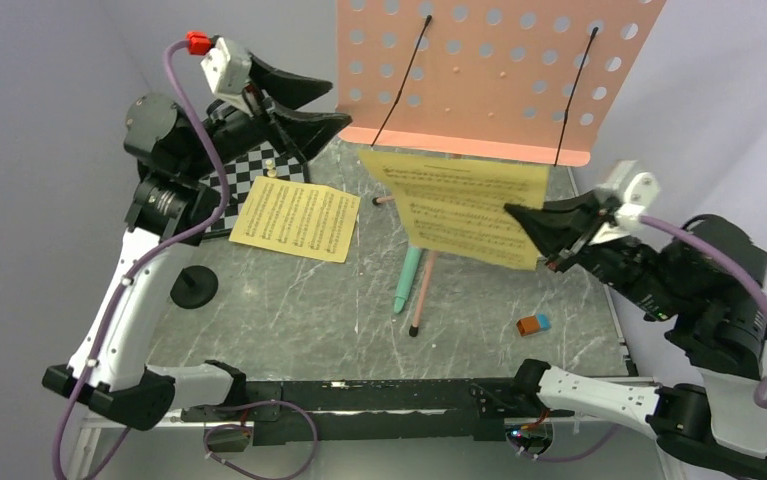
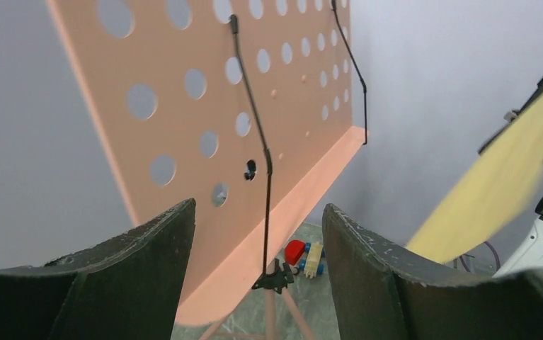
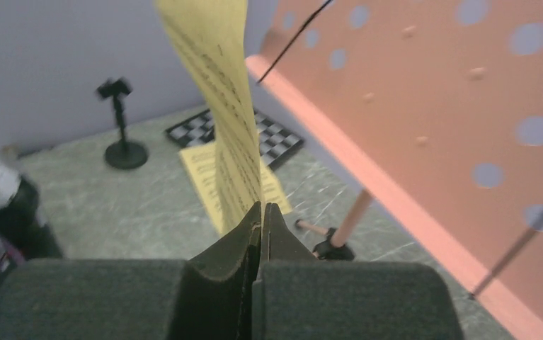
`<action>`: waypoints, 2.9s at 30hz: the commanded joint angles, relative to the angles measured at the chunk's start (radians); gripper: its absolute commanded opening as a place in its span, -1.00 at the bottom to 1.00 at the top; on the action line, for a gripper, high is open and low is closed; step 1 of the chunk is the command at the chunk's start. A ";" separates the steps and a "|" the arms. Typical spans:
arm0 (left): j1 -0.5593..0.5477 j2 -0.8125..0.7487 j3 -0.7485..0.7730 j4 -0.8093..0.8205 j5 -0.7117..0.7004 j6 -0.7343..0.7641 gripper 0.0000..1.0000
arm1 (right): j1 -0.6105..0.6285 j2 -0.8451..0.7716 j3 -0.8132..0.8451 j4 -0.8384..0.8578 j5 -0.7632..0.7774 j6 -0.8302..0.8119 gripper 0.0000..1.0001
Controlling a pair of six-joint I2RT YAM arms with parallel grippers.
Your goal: Set up the instrument practice props
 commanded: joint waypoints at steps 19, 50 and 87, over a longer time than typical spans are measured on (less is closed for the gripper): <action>-0.257 0.233 0.315 -0.171 -0.271 0.250 0.42 | 0.003 0.129 0.153 0.572 0.410 -0.055 -1.00; -0.356 0.313 0.367 -0.088 -0.515 0.278 0.26 | -0.005 0.280 0.172 0.692 0.644 -0.258 -1.00; -0.418 0.244 0.191 0.186 -0.659 0.358 -0.94 | -0.259 0.321 0.176 0.611 0.428 -0.070 -1.00</action>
